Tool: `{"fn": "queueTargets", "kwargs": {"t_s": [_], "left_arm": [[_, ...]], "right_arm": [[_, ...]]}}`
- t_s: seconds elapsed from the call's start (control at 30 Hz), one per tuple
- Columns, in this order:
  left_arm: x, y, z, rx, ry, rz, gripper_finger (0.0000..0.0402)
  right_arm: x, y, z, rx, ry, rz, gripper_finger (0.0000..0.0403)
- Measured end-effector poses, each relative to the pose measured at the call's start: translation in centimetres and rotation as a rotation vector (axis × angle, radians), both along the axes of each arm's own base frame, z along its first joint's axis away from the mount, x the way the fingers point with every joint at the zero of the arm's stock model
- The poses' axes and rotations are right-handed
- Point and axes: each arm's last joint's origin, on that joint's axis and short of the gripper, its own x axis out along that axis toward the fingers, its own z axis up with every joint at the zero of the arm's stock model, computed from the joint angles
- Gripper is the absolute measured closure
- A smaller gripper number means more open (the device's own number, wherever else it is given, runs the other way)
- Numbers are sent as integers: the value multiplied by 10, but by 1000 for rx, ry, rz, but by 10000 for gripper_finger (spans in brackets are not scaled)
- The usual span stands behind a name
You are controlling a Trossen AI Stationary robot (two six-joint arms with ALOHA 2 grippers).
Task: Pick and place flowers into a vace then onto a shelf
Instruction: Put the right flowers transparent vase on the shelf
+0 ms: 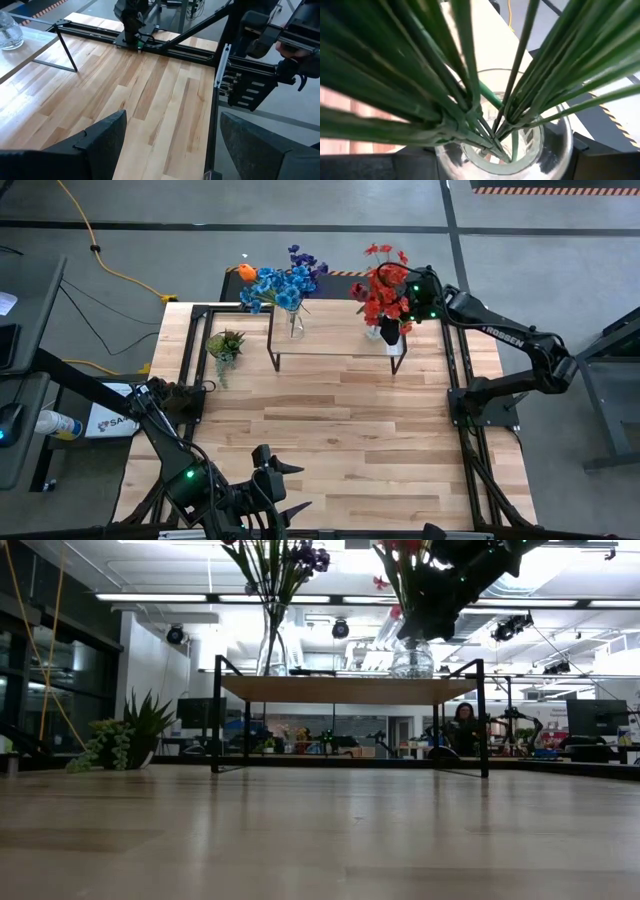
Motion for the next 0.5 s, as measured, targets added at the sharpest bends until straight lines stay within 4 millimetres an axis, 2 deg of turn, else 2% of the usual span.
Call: {"fn": "queueTargets", "kwargs": {"t_s": [0.5], "left_arm": [[0, 0, 0, 0, 0, 0, 48]], "right_arm": [[0, 0, 0, 5, 0, -2, 189]]}}
